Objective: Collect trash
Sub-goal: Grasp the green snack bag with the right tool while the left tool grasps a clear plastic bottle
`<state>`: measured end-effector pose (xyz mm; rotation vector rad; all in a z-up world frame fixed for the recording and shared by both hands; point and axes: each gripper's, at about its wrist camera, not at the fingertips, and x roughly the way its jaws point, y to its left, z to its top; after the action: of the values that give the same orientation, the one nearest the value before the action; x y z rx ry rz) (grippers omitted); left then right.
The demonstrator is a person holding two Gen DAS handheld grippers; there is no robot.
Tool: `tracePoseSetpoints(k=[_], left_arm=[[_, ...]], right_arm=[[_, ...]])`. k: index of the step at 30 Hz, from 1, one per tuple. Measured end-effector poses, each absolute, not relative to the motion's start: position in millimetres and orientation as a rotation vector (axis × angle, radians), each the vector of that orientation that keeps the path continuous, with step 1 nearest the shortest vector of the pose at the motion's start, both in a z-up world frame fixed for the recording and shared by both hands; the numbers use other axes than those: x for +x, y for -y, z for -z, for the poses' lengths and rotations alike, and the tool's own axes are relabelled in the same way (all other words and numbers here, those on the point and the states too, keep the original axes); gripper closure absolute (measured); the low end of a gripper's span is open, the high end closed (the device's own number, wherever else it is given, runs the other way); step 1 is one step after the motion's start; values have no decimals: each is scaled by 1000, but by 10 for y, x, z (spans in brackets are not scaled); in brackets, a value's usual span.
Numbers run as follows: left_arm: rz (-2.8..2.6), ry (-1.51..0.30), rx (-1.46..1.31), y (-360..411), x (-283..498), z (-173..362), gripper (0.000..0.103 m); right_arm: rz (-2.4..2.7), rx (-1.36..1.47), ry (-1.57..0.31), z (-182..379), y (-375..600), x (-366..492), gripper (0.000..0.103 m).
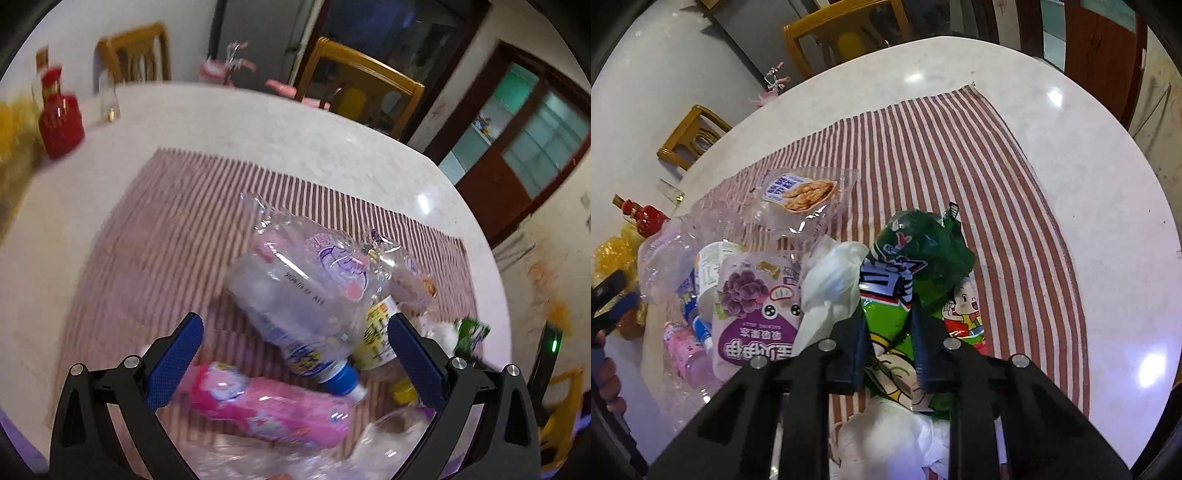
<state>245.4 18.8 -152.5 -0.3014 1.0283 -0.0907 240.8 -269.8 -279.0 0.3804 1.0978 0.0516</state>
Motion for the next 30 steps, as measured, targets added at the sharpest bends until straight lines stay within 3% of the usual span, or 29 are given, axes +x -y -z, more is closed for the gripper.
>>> tracePoseSetpoints(k=[11, 14, 15, 18, 24, 30], left_arm=[[-82, -1163, -692, -308, 2734, 2030, 9], [-55, -1141, -733, -320, 2785, 2073, 23], [-33, -1137, -741, -311, 2806, 2077, 38], [40, -1096, -708, -246, 2849, 2030, 62], [84, -991, -656, -231, 2803, 1801, 73], [131, -882, -593, -255, 2672, 1538, 76]], right_arm=[[-99, 464, -1049, 2704, 2771, 2324, 81], [-111, 472, -1039, 2688, 2770, 2309, 80], [-114, 474, -1037, 2687, 2770, 2313, 79], [-119, 483, -1033, 2683, 2772, 2307, 79], [-129, 488, -1027, 2679, 2763, 2291, 79], [-129, 486, -1010, 2616, 2763, 2253, 81]])
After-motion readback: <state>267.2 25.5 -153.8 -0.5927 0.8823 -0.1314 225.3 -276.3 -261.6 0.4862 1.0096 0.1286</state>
